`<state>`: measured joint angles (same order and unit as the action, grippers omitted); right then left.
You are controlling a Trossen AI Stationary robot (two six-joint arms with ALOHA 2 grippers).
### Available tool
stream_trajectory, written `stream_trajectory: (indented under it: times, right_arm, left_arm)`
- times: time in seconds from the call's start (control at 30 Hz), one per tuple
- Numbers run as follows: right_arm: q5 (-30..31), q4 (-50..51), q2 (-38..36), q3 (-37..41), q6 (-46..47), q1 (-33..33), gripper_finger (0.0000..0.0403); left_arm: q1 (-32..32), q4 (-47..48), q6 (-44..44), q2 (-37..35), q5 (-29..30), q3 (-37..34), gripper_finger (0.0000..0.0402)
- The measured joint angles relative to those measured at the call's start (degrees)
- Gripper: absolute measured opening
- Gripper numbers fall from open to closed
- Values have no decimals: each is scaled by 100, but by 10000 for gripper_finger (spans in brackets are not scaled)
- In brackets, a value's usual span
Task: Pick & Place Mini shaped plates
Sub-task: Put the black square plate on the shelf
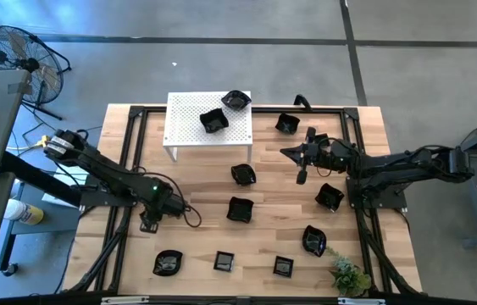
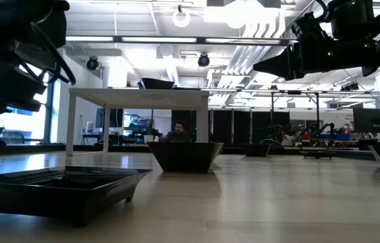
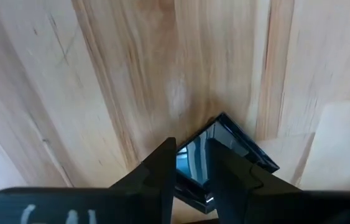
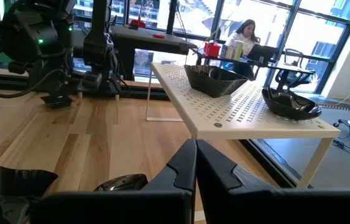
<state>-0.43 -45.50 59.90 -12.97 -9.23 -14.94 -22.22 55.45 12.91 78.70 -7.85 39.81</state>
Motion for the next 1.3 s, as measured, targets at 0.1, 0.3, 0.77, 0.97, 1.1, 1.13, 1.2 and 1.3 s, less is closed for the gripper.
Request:
stream_trajectory:
  times: [0.1, 0.3, 0.77, 0.97, 1.1, 1.13, 1.2, 1.3]
  right_arm:
    - [0, 0, 0, 0, -1, -2, 3]
    - [0, 0, 0, 0, -1, 0, 3]
    - [0, 15, 0, 0, -2, -2, 2]
    - [0, 15, 0, 0, -2, 0, 2]
    - [-2, 15, 0, 0, -2, 0, 3]
    - [0, 15, 0, 0, -2, 0, 2]
    - [-1, 15, 0, 0, -2, -1, 2]
    - [0, 15, 0, 0, -2, 0, 2]
  left_arm:
    - [0, -33, -201, 0, 3, 0, 86]
    - [-3, -31, -216, 116, -27, -7, 86]
    - [-4, -29, -238, 487, -67, 31, 69]
    - [7, 3, -238, 484, -32, 216, 20]
    - [7, 186, -236, 463, -2, 425, 4]
    - [9, 273, -236, 463, 72, 502, 4]
    - [9, 454, -219, 463, 149, 672, 5]
    - [120, 623, -153, 463, 308, 982, 2]
